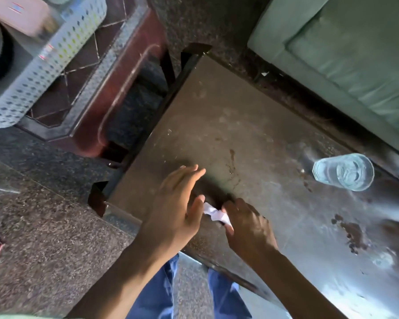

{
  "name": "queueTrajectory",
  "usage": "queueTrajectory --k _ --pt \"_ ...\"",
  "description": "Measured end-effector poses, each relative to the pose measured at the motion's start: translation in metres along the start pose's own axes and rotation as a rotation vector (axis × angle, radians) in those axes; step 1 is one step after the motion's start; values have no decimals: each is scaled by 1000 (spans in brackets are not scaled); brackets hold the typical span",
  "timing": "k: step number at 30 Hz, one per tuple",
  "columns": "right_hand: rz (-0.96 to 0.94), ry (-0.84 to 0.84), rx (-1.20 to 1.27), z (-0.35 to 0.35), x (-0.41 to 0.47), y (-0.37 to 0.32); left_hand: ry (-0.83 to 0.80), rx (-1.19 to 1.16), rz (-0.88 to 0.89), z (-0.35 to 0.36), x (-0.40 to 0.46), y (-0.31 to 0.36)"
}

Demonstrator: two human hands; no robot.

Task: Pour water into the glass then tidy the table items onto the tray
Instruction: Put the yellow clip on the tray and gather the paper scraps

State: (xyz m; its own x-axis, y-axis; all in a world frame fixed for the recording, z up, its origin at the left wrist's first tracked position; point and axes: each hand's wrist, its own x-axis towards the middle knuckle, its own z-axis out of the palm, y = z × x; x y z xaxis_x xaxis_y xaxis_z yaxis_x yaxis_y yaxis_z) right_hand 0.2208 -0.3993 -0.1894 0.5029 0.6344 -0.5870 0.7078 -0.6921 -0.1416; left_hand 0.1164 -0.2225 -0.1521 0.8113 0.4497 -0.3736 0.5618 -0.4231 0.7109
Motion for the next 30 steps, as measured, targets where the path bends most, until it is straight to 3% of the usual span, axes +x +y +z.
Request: queueTrajectory --k 6,13,19,25,30 --pt "17 30 93 5 1 0 -89 91 -90 19 -2 -16" --pt "17 109 219 14 2 3 -64 113 -145 25 1 -30" --pt "120 112 604 2 13 -2 -43 36 -144 22 0 -26" --pt "296 34 1080 -46 43 -39 45 -162 -181 -9 4 -19" --pt "88 69 1237 -104 63 -92 149 -608 -239 -56 18 -10"
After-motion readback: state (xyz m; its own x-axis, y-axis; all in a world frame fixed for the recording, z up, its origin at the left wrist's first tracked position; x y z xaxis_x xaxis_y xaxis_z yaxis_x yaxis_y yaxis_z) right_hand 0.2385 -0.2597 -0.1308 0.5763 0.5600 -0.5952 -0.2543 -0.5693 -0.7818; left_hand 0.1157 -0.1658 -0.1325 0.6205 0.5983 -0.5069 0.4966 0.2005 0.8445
